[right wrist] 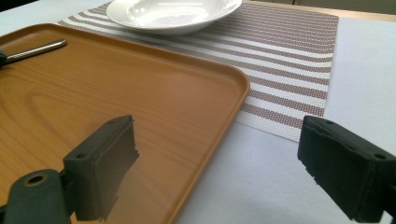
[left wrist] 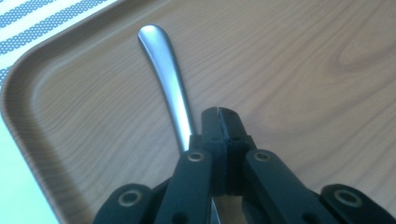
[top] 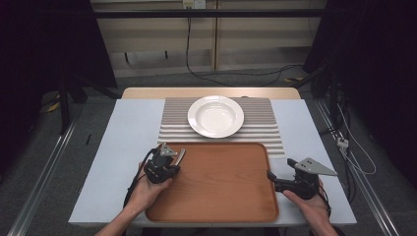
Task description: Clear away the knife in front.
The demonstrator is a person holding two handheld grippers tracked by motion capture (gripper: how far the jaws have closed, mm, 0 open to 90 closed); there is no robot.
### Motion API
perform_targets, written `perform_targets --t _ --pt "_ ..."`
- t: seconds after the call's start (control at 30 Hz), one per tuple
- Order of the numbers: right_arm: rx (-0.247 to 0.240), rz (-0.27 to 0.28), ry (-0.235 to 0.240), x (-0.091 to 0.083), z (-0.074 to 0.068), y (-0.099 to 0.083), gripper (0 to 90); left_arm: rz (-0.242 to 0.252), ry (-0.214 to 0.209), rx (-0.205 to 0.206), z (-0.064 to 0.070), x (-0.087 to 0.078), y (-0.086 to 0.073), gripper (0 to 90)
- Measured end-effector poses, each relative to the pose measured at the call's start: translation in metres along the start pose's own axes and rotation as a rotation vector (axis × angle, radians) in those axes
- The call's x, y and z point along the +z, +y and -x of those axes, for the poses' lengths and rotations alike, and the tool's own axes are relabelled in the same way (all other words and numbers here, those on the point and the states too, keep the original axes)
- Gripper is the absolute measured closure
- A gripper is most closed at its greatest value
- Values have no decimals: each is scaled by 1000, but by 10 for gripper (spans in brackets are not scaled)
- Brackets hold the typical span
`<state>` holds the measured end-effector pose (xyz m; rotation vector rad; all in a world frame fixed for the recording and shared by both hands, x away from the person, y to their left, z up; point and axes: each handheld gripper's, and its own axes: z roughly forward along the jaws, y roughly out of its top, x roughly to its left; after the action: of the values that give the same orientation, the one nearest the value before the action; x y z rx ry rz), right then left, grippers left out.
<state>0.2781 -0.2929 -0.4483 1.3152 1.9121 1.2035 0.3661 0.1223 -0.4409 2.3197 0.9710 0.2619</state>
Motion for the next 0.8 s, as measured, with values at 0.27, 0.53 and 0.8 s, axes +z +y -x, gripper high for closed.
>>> perform_targets --t 0.27,0.53,0.8 --pt "1 -1 0 0 0 0 112 -10 9 -3 -6 -4 -3 900" --pt "2 -2 0 0 0 0 112 -14 19 -21 -12 -7 -7 900" --pt "2 -4 0 0 0 0 112 -19 36 -23 -19 -11 -11 900"
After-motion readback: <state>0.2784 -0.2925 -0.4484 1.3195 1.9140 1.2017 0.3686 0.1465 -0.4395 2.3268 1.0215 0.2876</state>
